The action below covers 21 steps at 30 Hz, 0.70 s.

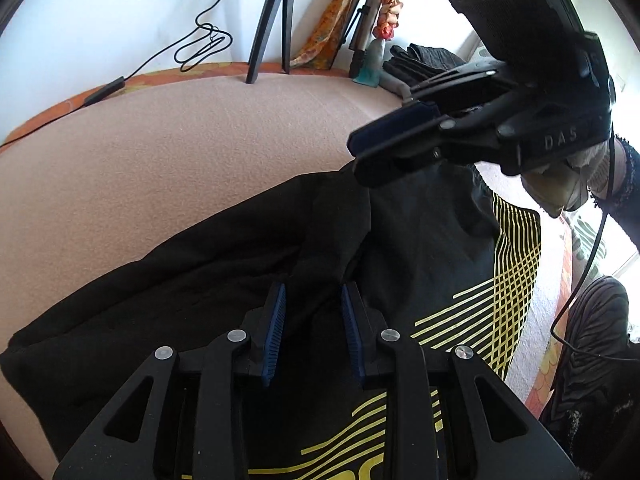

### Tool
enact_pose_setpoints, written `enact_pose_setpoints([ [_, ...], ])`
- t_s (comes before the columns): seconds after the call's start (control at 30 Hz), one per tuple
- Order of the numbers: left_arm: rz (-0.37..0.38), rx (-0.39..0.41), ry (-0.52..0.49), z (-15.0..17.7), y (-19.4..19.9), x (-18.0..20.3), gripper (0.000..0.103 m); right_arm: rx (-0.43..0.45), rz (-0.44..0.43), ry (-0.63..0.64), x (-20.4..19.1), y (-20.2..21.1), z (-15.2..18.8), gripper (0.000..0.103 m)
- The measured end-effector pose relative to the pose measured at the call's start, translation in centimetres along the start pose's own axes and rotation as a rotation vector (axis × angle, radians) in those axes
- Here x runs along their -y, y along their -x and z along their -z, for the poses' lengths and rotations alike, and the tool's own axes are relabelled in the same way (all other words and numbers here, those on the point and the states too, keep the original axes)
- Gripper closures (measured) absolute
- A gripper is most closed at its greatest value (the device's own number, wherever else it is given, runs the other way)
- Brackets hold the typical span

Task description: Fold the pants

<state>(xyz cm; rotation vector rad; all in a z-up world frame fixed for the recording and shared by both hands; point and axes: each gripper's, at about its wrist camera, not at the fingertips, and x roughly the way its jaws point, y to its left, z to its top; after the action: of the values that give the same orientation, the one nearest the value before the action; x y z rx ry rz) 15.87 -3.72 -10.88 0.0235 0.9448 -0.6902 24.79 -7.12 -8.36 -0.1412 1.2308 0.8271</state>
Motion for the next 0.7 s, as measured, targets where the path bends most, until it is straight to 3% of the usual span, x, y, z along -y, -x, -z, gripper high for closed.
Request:
enact_pose_setpoints([
  [0.2, 0.015, 0.007, 0.017, 0.2, -0.1, -0.4, 0.078, -0.152, 0.111, 0.059, -1.3, -4.7, -2.5, 0.072],
  [0.37, 0.026, 0.009, 0.023, 0.2, -0.1, -0.8, 0.078, -0.239, 0.206, 0.109, -1.9, -6.9, -1.2, 0.072],
  [0.6, 0.038, 0.014, 0.027, 0.4, 0.1, -0.9, 0.078, -0.265, 0.209, 0.125, -2.5, -6.8, -1.2, 0.068],
  [0.7, 0.040, 0.016, 0.028, 0.5, 0.1, -0.9, 0.078, -0.270, 0.170, 0.111, -2.7, -6.8, -1.5, 0.063],
])
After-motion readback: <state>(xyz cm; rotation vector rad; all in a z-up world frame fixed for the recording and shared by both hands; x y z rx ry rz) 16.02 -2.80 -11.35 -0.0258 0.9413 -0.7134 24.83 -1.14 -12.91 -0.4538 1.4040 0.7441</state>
